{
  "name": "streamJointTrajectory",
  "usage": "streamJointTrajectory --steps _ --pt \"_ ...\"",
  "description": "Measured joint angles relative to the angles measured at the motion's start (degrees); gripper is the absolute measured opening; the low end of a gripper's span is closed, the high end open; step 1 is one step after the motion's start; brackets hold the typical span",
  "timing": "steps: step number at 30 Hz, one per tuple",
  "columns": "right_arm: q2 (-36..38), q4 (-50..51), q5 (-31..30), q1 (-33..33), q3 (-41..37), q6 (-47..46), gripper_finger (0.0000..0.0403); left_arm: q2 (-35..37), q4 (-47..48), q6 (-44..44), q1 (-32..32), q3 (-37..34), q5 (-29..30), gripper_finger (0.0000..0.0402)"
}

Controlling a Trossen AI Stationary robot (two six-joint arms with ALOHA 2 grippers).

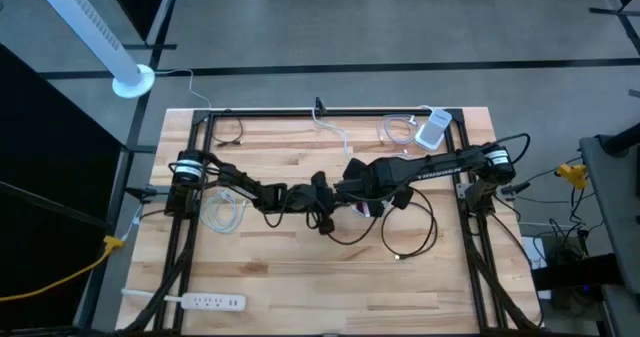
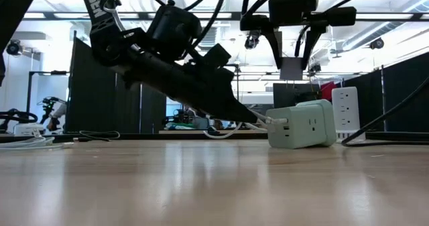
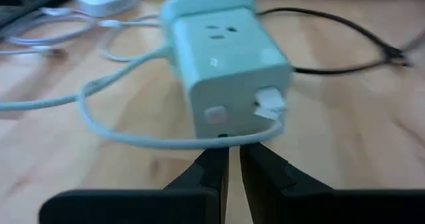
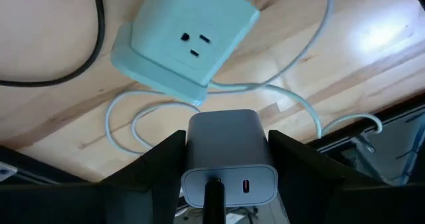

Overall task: Insert USB
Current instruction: Insert the violet charger adapter into the green outlet

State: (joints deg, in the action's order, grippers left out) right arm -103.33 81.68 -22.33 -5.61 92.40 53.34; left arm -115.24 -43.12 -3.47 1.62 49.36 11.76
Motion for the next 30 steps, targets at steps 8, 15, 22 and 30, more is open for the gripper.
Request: streamJointTrajectory --steps 8,15,22,30 --pt "0.00 1.10 3.89 0.23 -0.04 4.89 0.0188 0.00 -1.64 -7.75 -5.64 -0.66 0.84 0.0027" --pt "0.00 1.61 3.71 0.68 -0.04 1.67 0.0188 1.75 -1.48 -14.88 -8.26 -5.69 -6.75 0.0027" --pt "0.00 1.58 3.74 0.63 -0.04 0.39 0.0188 3.60 -8.79 -22.85 -5.84 -9.78 -10.87 0.0027" --pt "0.00 1.31 3.74 0.63 -0.04 -1.75 0.0188 -0.75 -10.51 -35.10 -5.41 -5.50 -10.05 0.0058"
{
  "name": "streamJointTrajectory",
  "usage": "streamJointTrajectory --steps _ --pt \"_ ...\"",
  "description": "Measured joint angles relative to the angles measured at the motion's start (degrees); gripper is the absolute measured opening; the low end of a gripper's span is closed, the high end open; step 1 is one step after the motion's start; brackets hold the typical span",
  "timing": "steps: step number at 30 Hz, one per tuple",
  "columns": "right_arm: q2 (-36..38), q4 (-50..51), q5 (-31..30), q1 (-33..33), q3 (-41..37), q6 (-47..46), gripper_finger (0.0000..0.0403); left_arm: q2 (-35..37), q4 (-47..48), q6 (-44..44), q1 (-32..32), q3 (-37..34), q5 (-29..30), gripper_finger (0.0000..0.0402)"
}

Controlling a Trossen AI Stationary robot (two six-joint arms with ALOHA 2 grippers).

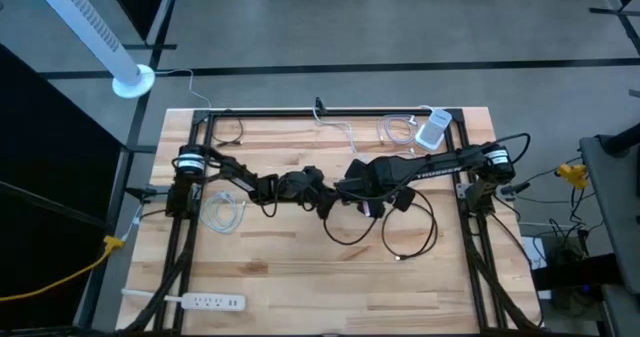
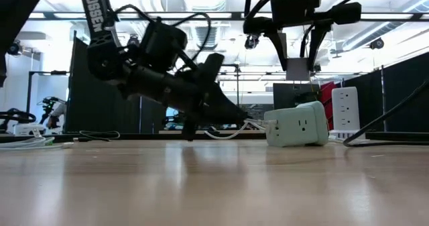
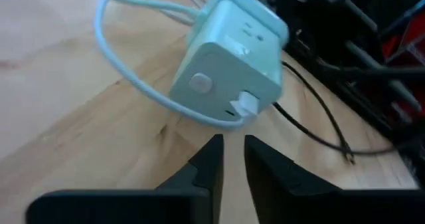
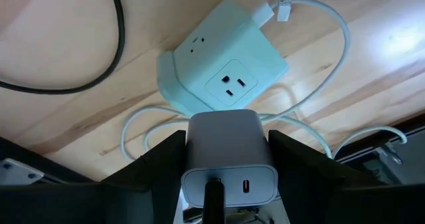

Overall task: Insert USB
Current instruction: Insert the violet charger adapter into the green outlet

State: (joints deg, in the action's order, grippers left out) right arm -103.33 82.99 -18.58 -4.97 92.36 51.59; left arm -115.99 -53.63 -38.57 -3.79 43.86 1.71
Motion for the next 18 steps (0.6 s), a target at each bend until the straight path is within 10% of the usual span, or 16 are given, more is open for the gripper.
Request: streamJointTrajectory --steps 11,18 --pt "0.00 0.10 0.01 0.00 0.00 -3.03 0.0188 -1.61 0.16 -5.83 -0.62 2.51 2.17 0.0201" --pt "0.00 -1.73 0.65 0.16 -0.02 0.58 0.0188 -1.63 1.90 -1.41 -1.45 2.57 4.73 0.0080"
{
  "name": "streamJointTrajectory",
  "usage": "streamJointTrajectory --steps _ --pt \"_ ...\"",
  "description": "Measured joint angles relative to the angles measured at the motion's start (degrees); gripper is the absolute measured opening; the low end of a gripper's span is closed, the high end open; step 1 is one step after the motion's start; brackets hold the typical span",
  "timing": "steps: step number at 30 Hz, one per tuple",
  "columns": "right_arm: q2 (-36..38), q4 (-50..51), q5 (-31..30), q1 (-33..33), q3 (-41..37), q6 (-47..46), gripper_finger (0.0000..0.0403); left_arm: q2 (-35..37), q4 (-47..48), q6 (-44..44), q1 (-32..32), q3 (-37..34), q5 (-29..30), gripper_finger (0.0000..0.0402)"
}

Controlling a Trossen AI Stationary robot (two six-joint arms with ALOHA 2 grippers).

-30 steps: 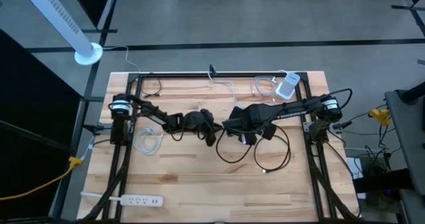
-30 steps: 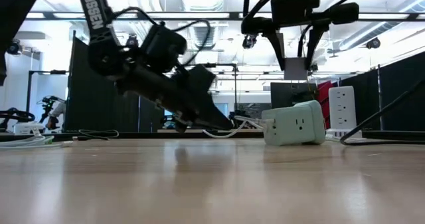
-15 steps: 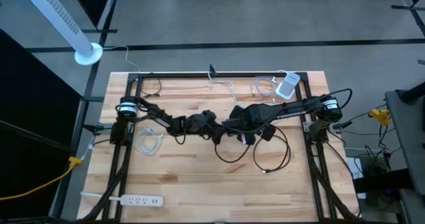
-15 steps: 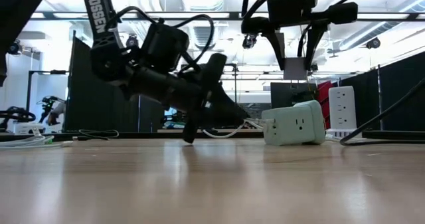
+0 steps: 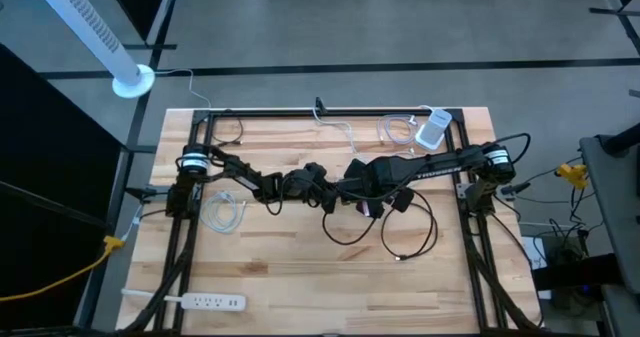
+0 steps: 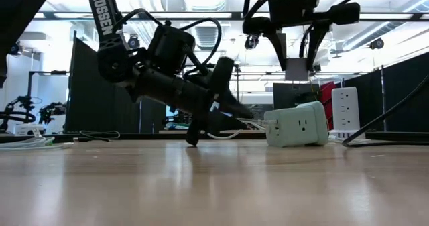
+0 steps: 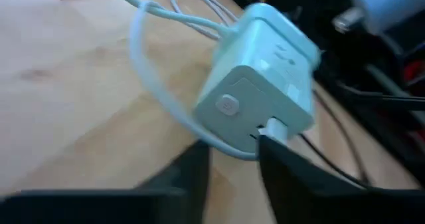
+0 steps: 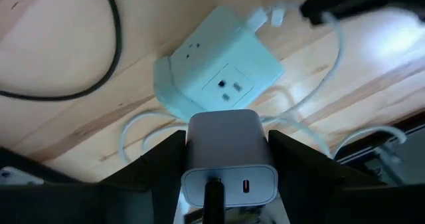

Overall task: Insert USB
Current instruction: Insert the violet charger adapter into the green outlet

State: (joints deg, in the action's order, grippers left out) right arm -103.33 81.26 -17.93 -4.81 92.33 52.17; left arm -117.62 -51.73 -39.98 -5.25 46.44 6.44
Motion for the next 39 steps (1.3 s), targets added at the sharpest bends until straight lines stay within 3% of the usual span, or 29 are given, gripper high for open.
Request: streamJointTrajectory --steps 2,4,7,16,19,24,39 --pt "0.00 -1.18 1.60 0.17 0.00 2.20 0.0188 0.00 0.19 2.18 -0.08 0.00 2.52 0.0024" --pt "-0.03 -1.78 3.24 0.23 0.00 5.54 0.0188 0.01 0.76 4.03 -0.27 0.00 3.56 0.0012" --pt "-0.37 -1.95 0.20 0.33 0.00 10.68 0.0188 0.32 3.80 7.21 -0.92 -0.02 3.48 0.0004" --pt "-1.18 -4.50 -1.56 3.38 -0.02 17.10 0.0188 4.38 14.09 21.12 -2.36 -0.13 -5.75 0.0001" --pt "-1.16 -6.08 -1.85 4.55 -0.02 17.44 0.0188 6.63 17.48 24.34 -1.81 -0.21 -7.32 0.0001" --pt "-1.14 -8.99 -7.35 7.33 -0.02 18.24 0.0188 10.79 22.20 27.57 -1.48 -0.39 -7.52 0.0001" --pt "-6.13 -13.38 2.14 11.46 -1.14 20.92 0.0188 18.73 29.91 32.65 -1.02 -2.86 -3.87 0.0000"
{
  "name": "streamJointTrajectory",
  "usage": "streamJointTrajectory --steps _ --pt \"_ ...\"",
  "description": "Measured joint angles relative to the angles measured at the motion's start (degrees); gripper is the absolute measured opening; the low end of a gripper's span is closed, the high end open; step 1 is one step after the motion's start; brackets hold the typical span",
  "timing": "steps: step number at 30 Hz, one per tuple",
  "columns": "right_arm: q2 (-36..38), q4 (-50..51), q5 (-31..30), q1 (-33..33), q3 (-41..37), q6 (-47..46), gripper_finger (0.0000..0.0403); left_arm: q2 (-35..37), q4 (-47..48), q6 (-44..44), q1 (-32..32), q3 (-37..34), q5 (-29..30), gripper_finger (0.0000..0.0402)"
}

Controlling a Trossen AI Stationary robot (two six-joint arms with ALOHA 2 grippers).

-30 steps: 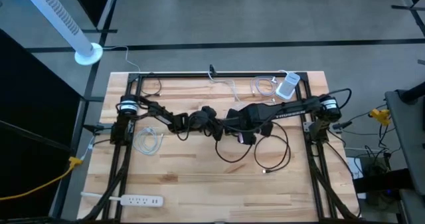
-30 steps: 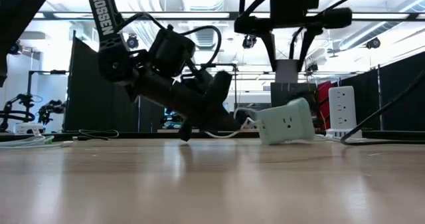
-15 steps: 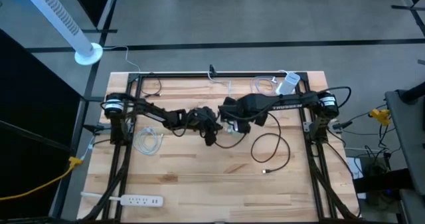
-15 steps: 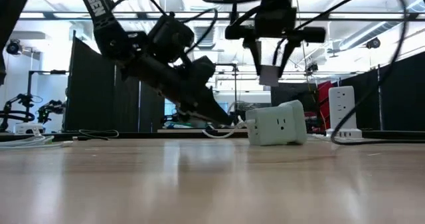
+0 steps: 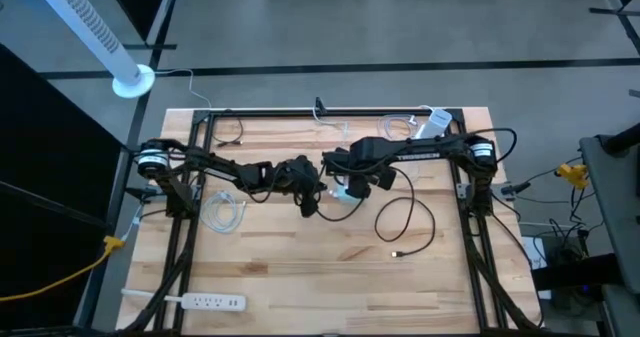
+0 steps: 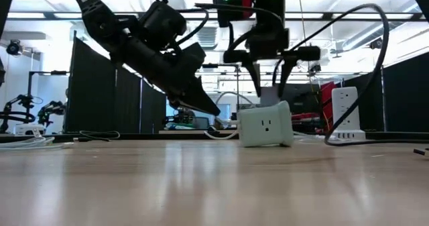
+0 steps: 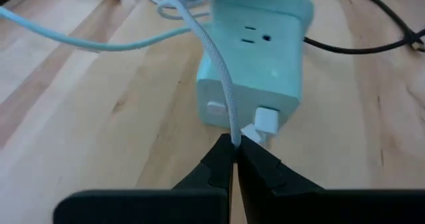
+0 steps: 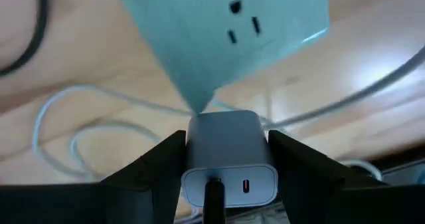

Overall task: Insert USB
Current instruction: Insert the violet charger adapter into the green outlet

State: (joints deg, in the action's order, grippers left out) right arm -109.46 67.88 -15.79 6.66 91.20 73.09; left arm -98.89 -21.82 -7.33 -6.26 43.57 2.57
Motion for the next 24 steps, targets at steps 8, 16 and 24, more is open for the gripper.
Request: streamJointTrajectory --steps 8,16,24 --pt "-1.41 -0.66 3.80 -0.72 0.00 -1.24 0.0188 -1.49 -0.25 -0.85 -0.10 -0.13 9.43 0.0001" --pt "-0.66 1.81 5.29 -5.99 0.05 -2.61 0.0188 -3.57 -3.72 -1.30 -1.17 -0.12 12.00 0.0004" --pt "0.84 2.40 5.25 -8.09 2.45 -7.45 0.0188 -6.97 -17.04 1.49 -1.03 -0.13 5.76 0.0004"
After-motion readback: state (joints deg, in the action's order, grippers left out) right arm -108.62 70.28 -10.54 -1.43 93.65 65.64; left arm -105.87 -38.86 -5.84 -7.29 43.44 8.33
